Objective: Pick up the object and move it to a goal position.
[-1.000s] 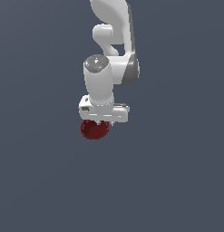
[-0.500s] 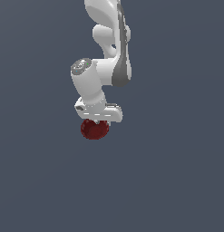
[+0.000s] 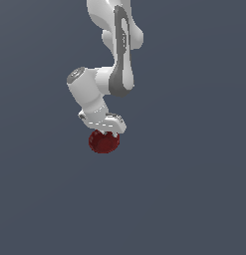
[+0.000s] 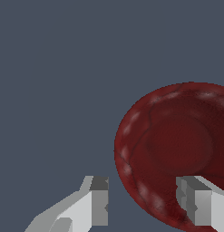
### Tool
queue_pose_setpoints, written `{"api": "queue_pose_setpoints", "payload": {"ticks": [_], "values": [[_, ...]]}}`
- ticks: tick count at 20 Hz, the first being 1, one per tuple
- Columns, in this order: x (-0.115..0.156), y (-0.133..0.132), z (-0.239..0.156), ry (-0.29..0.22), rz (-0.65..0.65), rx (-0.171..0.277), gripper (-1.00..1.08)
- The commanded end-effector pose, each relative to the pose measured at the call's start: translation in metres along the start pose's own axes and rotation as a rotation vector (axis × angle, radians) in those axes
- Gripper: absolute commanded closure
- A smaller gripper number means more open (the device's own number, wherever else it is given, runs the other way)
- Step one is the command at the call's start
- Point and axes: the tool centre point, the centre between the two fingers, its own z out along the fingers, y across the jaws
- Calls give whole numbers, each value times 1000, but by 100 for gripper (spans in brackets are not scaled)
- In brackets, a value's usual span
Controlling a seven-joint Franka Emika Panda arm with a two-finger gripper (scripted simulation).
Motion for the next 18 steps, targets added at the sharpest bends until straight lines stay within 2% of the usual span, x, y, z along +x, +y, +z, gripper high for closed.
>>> {"api": "queue_pose_setpoints", "payload": {"ticks": [1, 10, 18], "values": [[-2, 8, 2, 10, 51, 32, -20], [-11, 41, 7, 52, 240, 129, -20], [-22, 74, 10, 97, 415, 194, -20]]}}
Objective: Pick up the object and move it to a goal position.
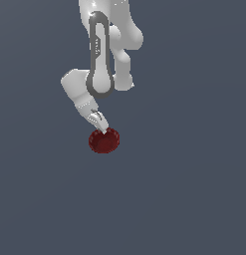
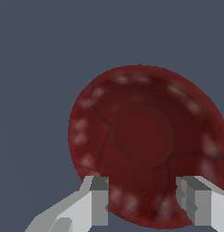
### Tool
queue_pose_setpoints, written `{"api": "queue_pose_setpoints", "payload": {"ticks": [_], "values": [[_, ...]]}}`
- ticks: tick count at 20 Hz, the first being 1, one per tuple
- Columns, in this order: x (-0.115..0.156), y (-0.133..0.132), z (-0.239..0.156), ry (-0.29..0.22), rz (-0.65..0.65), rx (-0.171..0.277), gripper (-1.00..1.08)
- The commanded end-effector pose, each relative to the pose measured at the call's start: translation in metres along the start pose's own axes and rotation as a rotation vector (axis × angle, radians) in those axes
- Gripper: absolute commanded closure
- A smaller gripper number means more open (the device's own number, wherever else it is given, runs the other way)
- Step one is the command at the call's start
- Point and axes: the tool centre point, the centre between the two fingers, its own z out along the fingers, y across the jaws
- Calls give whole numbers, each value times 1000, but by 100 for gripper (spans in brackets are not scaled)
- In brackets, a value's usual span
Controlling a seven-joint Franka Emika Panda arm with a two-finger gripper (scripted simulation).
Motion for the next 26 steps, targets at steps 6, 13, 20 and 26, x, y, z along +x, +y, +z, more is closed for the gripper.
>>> {"api": "queue_pose_setpoints", "payload": {"ticks": [6, 13, 20, 26], "values": [[-1, 33, -3, 48, 155, 45, -20], [-4, 54, -5, 78, 248, 64, -20], [-5, 62, -6, 90, 284, 70, -20], [-4, 61, -2, 89, 283, 69, -20]]}}
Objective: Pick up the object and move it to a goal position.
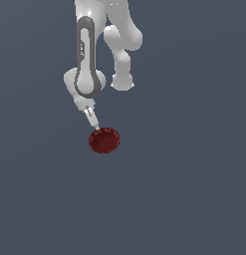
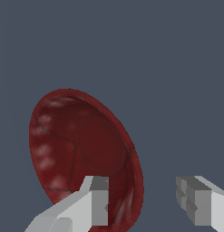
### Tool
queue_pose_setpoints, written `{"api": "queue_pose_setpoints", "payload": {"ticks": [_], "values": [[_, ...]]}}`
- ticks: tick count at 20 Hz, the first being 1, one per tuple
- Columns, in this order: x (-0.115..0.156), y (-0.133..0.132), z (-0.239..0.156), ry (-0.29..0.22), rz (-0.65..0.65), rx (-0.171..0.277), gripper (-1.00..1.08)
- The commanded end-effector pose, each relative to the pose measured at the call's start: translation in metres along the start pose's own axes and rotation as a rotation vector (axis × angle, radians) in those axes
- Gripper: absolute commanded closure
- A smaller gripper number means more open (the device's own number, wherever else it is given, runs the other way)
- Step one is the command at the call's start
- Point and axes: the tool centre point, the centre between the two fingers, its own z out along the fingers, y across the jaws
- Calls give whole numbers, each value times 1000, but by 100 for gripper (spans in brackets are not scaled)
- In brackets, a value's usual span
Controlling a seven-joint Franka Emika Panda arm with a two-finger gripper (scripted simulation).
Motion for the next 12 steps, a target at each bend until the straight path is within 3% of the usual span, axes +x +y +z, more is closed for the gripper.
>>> {"api": "queue_pose_setpoints", "payload": {"ticks": [1, 12], "values": [[0, 0, 4, 0, 0, 0, -20], [0, 1, 28, 1, 3, 0, -20]]}}
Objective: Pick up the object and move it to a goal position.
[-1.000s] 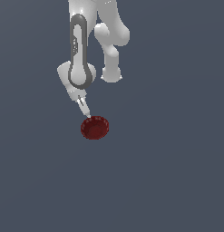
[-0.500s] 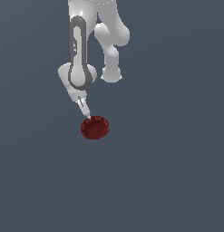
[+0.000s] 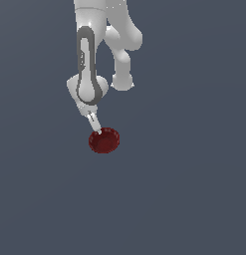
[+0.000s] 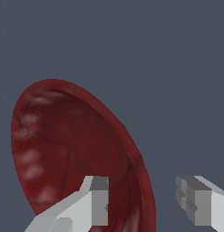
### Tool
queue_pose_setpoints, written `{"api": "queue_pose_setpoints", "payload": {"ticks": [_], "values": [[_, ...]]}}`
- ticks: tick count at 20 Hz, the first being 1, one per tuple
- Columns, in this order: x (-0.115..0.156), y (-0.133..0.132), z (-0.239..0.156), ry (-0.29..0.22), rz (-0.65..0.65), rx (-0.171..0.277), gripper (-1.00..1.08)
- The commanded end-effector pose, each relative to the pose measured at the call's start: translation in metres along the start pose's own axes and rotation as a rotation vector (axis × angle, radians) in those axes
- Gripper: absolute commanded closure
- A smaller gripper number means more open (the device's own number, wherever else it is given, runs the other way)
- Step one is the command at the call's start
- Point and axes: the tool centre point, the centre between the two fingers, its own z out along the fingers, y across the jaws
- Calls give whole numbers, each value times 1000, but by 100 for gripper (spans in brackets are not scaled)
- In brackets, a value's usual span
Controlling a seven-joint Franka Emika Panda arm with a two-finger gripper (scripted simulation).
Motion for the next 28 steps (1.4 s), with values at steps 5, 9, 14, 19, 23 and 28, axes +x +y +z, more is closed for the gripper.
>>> {"api": "queue_pose_setpoints", "payload": {"ticks": [5, 9, 14, 19, 23, 28], "values": [[0, 0, 1, 1, 0, 1, 108], [0, 0, 1, 1, 0, 1, 108], [0, -1, -1, 1, 0, 1, 108], [-4, -7, -10, 1, 0, 1, 108], [-10, -14, -23, 1, 0, 0, 108], [-19, -28, -47, 1, 1, -1, 108]]}}
